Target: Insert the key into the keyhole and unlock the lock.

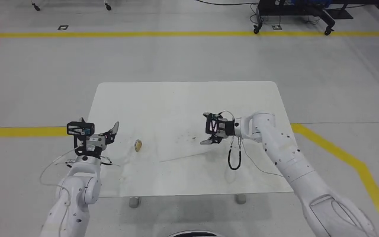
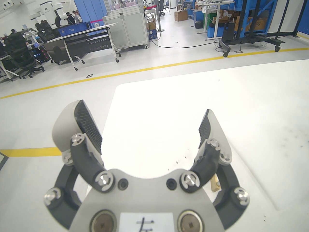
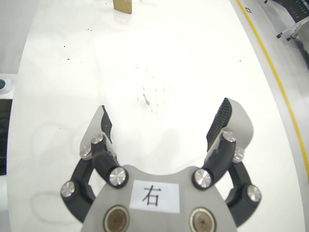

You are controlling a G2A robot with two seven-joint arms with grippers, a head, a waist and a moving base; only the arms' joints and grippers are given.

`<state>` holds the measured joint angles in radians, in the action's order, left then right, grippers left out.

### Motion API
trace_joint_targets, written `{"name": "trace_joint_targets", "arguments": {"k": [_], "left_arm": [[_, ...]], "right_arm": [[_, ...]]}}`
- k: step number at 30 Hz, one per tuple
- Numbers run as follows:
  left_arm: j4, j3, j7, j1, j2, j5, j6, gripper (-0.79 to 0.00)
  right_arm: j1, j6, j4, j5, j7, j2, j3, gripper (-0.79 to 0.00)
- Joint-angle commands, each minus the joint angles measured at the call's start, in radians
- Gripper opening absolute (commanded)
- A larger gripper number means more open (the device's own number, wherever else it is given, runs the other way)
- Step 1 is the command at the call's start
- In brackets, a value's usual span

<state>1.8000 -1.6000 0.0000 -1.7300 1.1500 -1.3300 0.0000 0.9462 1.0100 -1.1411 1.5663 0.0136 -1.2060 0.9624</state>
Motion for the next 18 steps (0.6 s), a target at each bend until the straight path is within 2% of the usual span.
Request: {"name": "trace_joint_targets", "arguments": {"k": [1, 4, 5, 7, 16, 18], "left_arm": [[0.0, 0.0, 0.0, 0.0, 0.0, 0.0, 0.0, 0.0], [0.0, 0.0, 0.0, 0.0, 0.0, 0.0, 0.0, 0.0], [0.0, 0.0, 0.0, 0.0, 0.0, 0.0, 0.0, 0.0], [0.0, 0.0, 0.0, 0.0, 0.0, 0.0, 0.0, 0.0], [0.0, 0.0, 0.0, 0.0, 0.0, 0.0, 0.0, 0.0], [0.0, 0.0, 0.0, 0.0, 0.0, 0.0, 0.0, 0.0]], "right_arm": [[-0.035, -0.004, 0.046, 0.03, 0.016, -0.012, -0.05, -0.055], [-0.081, -0.028, 0.117, 0.045, 0.027, -0.038, -0.116, -0.425], [-0.097, -0.033, 0.141, 0.045, 0.032, -0.046, -0.133, -0.471], [-0.126, -0.042, 0.182, 0.052, 0.036, -0.061, -0.165, -0.508], [-0.204, -0.032, 0.317, 0.076, 0.088, -0.111, -0.266, -0.582], [-0.216, -0.032, 0.339, 0.089, 0.104, -0.119, -0.285, -0.671]]}}
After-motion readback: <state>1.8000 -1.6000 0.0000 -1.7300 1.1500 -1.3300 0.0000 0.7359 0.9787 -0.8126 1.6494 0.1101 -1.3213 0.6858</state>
